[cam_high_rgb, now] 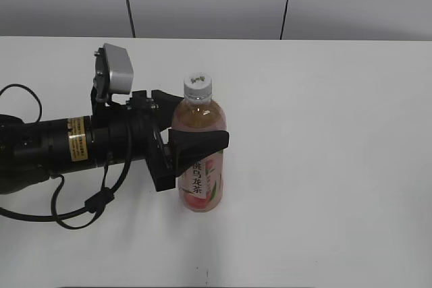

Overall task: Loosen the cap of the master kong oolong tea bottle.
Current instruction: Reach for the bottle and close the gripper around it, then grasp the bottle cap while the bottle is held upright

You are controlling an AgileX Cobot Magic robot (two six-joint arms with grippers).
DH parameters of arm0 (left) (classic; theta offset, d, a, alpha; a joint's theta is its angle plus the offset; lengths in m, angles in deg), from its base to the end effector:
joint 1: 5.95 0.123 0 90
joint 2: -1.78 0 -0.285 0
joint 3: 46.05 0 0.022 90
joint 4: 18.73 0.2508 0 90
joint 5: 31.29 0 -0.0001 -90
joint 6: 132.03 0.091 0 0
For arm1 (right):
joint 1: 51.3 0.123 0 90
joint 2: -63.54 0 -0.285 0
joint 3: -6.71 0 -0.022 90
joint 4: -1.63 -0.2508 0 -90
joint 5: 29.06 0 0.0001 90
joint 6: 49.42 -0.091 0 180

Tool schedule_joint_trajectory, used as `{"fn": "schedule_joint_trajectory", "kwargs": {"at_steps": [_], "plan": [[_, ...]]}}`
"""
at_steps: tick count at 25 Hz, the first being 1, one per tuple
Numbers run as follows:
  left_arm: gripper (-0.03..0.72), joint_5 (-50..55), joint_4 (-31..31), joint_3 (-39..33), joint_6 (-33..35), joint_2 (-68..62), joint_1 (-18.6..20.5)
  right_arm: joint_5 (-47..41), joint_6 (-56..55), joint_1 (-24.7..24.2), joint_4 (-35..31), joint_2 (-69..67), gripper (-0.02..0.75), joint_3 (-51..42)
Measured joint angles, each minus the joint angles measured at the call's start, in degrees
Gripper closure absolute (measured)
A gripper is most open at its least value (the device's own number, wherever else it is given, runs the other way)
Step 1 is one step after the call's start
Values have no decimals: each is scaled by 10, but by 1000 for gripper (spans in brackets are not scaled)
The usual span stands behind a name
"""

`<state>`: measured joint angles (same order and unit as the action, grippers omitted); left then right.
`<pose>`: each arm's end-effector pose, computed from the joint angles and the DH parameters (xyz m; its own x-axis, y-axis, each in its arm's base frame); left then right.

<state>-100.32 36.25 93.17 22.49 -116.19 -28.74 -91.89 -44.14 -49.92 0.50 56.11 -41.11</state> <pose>0.2518 -0.1812 0.1362 -0.1735 0.0921 -0.9805 0.9431 0.3024 -0.1385 -0.0089 0.0014 0.2780 -0.4656 -0.0943 -0.8800 -0.0785 0.9948 -0.0650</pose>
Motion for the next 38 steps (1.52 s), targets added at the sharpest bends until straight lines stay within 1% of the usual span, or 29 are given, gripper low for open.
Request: {"fn": "schedule_joint_trajectory", "kwargs": {"at_steps": [16,18,20,22,24,28,33,36,38], "plan": [[223,-1,0,0,0,0,0,4,0,0,0,0,173,2],[223,-1,1,0,0,0,0,30,0,0,-2,-4,173,8],[223,-1,1,0,0,0,0,77,0,0,-16,-23,173,12],[223,-1,1,0,0,0,0,128,4,0,-49,-54,173,13],[223,-1,1,0,0,-1,0,175,34,0,-93,-89,173,13],[223,-1,1,0,0,-1,0,221,190,0,-224,-174,173,13],[223,-1,1,0,0,-1,0,237,395,1,-393,-275,174,13],[223,-2,1,0,0,-1,0,241,470,11,-443,-323,197,15],[223,-2,1,0,0,-1,0,240,495,18,-453,-355,230,24]]}}
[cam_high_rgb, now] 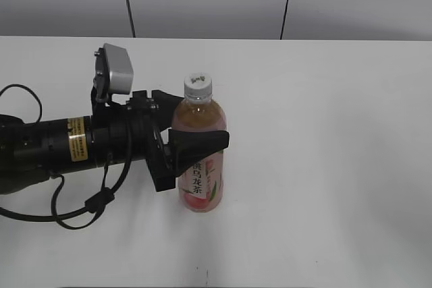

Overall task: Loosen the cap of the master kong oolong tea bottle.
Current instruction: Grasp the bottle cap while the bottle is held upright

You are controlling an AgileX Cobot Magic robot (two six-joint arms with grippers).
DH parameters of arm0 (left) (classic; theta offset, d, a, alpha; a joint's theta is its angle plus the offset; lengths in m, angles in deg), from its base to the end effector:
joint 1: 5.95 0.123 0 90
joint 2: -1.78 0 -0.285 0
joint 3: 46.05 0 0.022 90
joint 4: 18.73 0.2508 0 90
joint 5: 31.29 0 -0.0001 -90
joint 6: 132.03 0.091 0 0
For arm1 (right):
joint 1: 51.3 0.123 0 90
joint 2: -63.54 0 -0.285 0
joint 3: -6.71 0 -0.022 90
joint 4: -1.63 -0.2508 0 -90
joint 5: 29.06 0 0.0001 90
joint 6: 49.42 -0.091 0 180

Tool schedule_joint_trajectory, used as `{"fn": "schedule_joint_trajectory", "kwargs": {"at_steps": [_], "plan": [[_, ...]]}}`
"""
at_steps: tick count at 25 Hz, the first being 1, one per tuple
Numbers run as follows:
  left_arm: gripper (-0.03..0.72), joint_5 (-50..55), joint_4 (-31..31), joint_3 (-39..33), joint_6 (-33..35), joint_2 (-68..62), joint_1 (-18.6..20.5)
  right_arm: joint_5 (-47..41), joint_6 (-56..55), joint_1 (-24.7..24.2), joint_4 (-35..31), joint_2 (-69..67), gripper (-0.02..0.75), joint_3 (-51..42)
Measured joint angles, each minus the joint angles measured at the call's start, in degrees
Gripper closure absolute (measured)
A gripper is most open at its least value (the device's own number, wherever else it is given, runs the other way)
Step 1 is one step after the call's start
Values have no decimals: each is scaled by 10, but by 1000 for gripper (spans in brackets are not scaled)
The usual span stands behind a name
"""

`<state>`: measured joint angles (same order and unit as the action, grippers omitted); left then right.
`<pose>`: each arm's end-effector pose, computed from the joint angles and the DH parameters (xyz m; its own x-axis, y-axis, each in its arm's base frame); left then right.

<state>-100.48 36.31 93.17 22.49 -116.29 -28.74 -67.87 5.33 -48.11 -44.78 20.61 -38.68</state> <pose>0.2517 -0.1813 0.1358 -0.1741 0.0909 -0.9805 0.9435 0.3005 -0.1397 0.1109 0.0476 0.3092 -0.3214 -0.2556 -0.9118 -0.5580 0.8291 -0.0357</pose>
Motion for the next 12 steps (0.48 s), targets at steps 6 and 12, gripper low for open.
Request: {"fn": "schedule_joint_trajectory", "kwargs": {"at_steps": [6,12], "plan": [[224,0,0,0,0,0,0,-21,27,1,-2,-104,283,84],[224,-1,0,0,0,0,0,-91,29,1,-3,-217,288,208]]}}
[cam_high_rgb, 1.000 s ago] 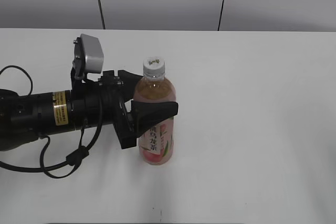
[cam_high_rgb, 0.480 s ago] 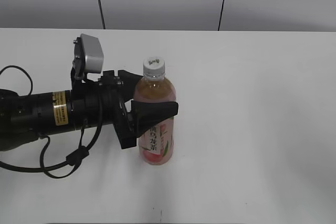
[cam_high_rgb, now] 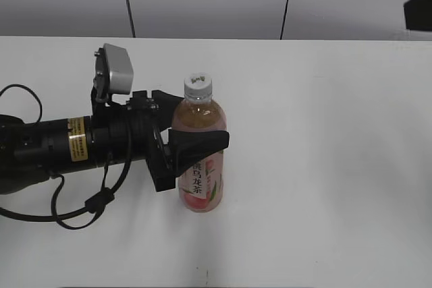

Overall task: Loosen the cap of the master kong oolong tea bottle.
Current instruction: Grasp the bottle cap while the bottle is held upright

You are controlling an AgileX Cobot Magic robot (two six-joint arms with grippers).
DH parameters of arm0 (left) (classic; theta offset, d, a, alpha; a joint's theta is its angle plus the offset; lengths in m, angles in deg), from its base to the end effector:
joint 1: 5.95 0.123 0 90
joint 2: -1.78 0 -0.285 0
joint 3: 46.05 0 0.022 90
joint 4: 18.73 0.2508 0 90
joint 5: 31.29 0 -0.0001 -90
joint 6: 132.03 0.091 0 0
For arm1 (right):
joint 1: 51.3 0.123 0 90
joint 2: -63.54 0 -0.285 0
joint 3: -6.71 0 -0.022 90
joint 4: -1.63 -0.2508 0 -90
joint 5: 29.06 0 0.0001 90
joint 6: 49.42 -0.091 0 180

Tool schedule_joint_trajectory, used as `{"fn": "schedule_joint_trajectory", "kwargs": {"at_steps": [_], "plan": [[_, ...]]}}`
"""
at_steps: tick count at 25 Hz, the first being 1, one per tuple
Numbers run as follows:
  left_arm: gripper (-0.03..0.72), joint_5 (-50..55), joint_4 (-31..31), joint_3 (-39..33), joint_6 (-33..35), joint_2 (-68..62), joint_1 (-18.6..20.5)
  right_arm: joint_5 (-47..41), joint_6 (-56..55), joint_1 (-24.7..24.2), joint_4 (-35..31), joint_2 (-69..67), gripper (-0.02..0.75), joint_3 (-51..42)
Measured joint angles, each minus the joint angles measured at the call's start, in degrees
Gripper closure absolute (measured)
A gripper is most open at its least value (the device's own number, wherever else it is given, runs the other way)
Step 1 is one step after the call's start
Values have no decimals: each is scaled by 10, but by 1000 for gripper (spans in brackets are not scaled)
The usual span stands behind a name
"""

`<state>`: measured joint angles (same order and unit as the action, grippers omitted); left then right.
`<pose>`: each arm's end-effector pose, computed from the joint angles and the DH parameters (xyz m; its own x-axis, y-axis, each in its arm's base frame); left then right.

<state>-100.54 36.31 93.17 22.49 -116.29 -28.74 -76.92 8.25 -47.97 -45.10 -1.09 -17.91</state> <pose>0.2516 -0.1813 0.1359 -0.1739 0.0900 -0.9806 0.9436 0.3001 -0.1398 0.1868 0.0601 0.3603 -0.3661 -0.3398 -0.8663 -0.6707 0.7417 -0.0074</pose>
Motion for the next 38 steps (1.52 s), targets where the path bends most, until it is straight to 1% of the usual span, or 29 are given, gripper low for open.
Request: {"fn": "schedule_joint_trajectory", "kwargs": {"at_steps": [3,8,10,14,17,19,22,28,35,38], "plan": [[224,0,0,0,0,0,0,-45,0,2,0,-50,288,65],[224,0,0,0,0,0,0,-109,-7,29,7,-126,288,191],[224,0,0,0,0,0,0,-140,-35,52,38,-161,288,241],[224,0,0,0,0,0,0,-197,-118,109,129,-238,290,339],[224,0,0,0,0,0,0,-210,-169,147,169,-291,300,393],[224,0,0,0,0,0,0,-211,-203,170,183,-320,304,423],[224,0,0,0,0,0,0,-213,-270,202,200,-361,307,457],[224,-1,0,0,0,0,0,-216,-410,263,273,-409,308,501],[224,-1,0,0,0,0,0,-218,-509,328,288,-411,308,503],[224,-1,0,0,0,0,0,-218,-535,356,296,-412,308,503]]}}
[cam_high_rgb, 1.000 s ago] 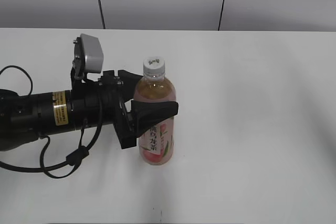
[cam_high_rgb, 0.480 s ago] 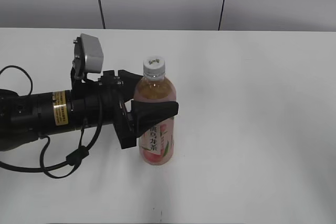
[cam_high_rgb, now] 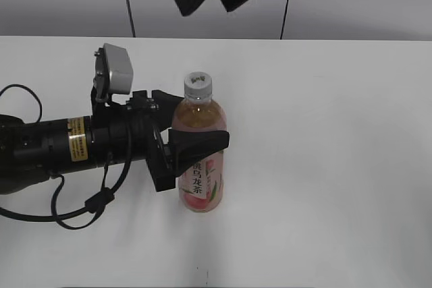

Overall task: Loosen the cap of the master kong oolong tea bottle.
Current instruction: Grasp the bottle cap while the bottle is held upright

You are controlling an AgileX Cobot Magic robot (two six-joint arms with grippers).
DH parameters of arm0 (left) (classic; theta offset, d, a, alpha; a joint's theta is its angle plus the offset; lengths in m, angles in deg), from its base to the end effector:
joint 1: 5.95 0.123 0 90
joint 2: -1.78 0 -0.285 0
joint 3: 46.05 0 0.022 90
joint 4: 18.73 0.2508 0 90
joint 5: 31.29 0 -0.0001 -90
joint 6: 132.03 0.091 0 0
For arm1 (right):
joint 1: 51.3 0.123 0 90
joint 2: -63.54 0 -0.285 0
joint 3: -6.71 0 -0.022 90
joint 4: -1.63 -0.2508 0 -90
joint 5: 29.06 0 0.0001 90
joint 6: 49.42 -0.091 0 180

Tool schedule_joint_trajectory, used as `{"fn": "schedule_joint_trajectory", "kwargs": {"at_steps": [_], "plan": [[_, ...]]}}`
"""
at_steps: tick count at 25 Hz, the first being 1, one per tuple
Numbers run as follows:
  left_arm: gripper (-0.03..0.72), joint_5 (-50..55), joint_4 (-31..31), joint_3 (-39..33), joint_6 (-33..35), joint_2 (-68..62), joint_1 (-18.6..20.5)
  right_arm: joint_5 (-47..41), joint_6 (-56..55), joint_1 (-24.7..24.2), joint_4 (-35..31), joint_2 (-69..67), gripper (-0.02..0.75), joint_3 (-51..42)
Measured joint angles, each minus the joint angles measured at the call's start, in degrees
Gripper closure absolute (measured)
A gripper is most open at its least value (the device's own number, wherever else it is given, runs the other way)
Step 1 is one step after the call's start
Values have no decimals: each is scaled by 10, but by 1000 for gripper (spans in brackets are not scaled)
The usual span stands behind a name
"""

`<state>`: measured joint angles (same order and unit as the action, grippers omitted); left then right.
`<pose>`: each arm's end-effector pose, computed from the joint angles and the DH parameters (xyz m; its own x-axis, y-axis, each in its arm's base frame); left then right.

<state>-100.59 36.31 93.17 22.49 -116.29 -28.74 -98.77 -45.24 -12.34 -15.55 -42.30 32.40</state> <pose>0.2516 -0.1814 0.1360 -0.1736 0.0892 -0.9808 0.9437 0.2997 -0.1398 0.2688 0.2498 0.3868 -0.6903 -0.5164 -0.5068 -0.6922 0.6753 0.2548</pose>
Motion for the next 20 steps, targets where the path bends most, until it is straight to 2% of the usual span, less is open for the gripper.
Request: {"fn": "schedule_joint_trajectory", "kwargs": {"at_steps": [6,10,20], "plan": [[224,0,0,0,0,0,0,0,-83,67,95,-3,308,0],[224,0,0,0,0,0,0,-1,-108,96,118,-15,308,0],[224,0,0,0,0,0,0,-1,-123,100,146,-64,308,0]]}}
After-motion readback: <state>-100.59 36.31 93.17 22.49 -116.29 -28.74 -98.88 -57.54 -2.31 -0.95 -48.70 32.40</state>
